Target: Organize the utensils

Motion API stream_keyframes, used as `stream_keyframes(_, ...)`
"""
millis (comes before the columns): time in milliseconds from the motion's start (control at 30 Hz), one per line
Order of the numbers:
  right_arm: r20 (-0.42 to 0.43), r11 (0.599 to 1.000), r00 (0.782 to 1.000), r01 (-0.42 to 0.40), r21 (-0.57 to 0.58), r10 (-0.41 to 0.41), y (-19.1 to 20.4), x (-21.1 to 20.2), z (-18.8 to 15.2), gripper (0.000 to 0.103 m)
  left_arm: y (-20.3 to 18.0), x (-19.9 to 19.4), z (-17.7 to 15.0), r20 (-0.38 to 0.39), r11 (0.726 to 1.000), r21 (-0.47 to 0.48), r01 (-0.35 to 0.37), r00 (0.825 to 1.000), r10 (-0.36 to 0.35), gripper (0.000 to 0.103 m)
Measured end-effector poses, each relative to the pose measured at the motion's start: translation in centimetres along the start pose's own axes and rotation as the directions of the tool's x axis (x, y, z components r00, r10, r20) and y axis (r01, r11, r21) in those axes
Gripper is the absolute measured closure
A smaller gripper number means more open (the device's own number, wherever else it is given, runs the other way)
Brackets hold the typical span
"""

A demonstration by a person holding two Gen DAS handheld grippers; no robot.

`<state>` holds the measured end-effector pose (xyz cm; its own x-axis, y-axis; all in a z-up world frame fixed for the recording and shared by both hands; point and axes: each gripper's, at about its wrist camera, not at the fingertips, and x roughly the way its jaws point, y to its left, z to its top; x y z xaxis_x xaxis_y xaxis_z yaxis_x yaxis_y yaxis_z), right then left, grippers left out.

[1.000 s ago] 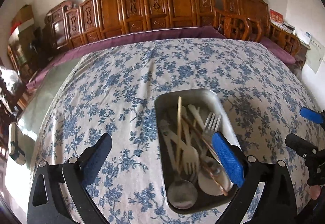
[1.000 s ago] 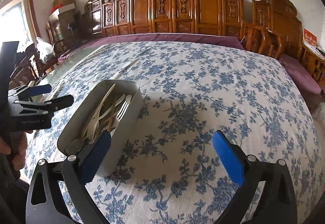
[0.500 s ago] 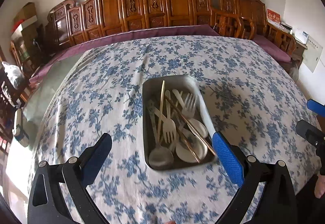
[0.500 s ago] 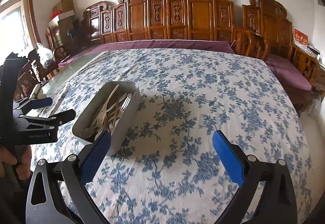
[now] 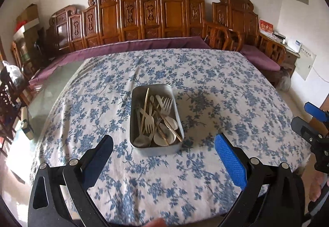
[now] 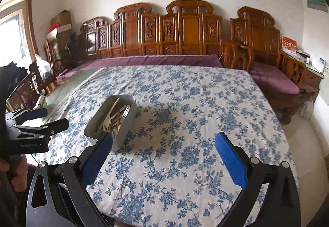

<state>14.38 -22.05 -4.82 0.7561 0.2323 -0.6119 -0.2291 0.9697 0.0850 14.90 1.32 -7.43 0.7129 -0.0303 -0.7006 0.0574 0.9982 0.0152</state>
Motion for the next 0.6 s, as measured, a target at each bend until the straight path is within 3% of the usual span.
stream_keyframes(333, 0.029, 0.999, 0.999, 0.024, 0.022, -0.025, -0.7, -4.3, -1.2, 0.003, -1.5, -4.6, -1.4, 0.039, 1.0, -0.008, 0.01, 0.999, -0.009, 0.008)
stream_keyframes(600, 0.108, 0.999, 0.993, 0.044, 0.027, -0.047, -0.7, -8.3, -0.3, 0.003, -2.4, -8.7, -0.6, 0.12, 1.0, -0.006, 0.017, 0.993, -0.017, 0.008)
